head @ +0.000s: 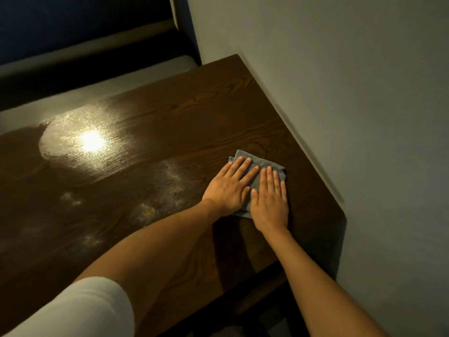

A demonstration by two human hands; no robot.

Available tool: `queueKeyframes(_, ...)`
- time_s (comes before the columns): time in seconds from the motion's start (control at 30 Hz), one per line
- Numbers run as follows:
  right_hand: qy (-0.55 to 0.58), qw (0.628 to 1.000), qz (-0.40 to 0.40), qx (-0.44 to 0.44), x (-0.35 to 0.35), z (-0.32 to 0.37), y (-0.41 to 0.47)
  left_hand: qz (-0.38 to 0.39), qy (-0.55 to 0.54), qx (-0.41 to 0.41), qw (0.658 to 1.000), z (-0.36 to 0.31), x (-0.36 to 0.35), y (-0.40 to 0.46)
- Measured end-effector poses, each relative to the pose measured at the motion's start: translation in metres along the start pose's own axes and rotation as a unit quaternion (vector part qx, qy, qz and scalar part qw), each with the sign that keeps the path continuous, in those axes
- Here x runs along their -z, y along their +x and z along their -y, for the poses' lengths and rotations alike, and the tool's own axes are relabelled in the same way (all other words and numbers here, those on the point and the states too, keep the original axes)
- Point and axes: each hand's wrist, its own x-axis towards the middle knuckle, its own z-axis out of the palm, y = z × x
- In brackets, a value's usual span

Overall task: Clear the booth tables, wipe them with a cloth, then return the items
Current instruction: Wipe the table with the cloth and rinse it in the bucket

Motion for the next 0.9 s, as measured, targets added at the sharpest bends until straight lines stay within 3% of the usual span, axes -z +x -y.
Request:
queueKeyframes(0.33, 0.003, 0.993, 0.019, 0.116, -0.004, 0.129, 0.015, -0.023, -0.009, 0.09, 0.996, 0.111, 0.009, -0.083)
queueKeyframes(0.9, -0.015, 0.982, 0.019, 0.186, -0.035, 0.364, -0.051, -0.061, -0.019, 0.15, 0.987, 0.275, -0.005, -0.275)
